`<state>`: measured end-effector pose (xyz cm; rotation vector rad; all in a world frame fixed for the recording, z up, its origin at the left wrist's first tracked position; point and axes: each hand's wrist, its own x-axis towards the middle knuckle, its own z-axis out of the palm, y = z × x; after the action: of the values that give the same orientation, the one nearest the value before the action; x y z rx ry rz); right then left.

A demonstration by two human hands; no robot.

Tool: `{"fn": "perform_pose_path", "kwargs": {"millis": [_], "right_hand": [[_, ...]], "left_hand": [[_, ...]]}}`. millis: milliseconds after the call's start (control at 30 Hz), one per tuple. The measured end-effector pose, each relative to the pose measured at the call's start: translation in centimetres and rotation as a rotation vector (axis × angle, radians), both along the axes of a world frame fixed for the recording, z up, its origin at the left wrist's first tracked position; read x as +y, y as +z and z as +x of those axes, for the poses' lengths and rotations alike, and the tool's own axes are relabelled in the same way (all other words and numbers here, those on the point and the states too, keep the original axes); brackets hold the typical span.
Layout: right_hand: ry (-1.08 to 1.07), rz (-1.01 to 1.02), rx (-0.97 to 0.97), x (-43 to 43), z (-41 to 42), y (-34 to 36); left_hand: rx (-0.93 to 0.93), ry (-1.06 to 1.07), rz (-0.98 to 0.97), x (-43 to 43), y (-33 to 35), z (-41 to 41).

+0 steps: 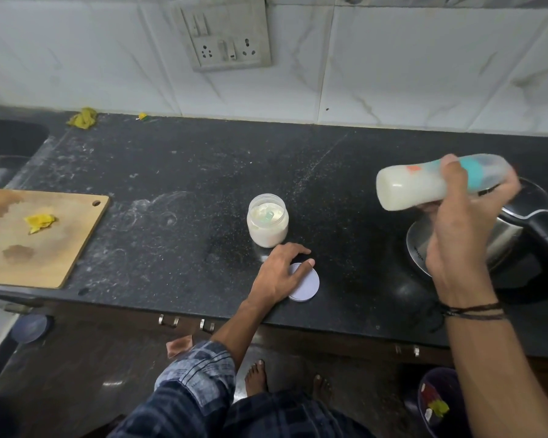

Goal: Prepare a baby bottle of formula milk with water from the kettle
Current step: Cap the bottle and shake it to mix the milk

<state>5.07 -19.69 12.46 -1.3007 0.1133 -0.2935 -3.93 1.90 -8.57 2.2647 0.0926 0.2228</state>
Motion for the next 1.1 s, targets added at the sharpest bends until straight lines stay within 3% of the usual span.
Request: {"fn": "perform_pose_path", "kwargs": {"millis": [100, 267, 367, 533, 667, 800, 933, 1033, 1100], "right_hand": [[0.141, -0.097, 0.088, 0.4, -0.2, -1.1], [-0.011, 0.084, 0.059, 0.1, 0.1, 0.0], [0.198, -0.115, 0.096, 0.0, -0.1, -0.5], [0.06, 0.006, 0.037, 0.0, -0.2, 0.0], [0.258, -0.137, 0.089, 0.3, -0.7, -0.7], [0.125, 0.026, 0.063, 0.2, -0.6, -0.4], [0.272, -0.103, 0.093, 0.2, -0.8, -0.7], [0.106, 0.026, 0.051, -0.1, -0.6, -0.2], [0.101, -0.032, 0.068, -0.3, -0.3, 0.1]], "left_hand": [[-0.003, -0.003, 0.002, 0.2, -0.3, -0.1], [0.001, 0.0, -0.005, 0.0, -0.1, 0.1], [-0.001, -0.004, -0.009, 0.1, -0.1, 0.0], [0.006, -0.002, -0.015, 0.0, 0.1, 0.0], [0.005, -0.011, -0.014, 0.1, -0.1, -0.1], [0.01, -0.003, -0.018, 0.0, 0.0, 0.0], [0.008, -0.015, -0.011, 0.1, 0.0, 0.0], [0.007, -0.013, -0.01, 0.0, 0.2, 0.0], [0.004, -0.01, -0.009, 0.0, 0.2, 0.0]]}}
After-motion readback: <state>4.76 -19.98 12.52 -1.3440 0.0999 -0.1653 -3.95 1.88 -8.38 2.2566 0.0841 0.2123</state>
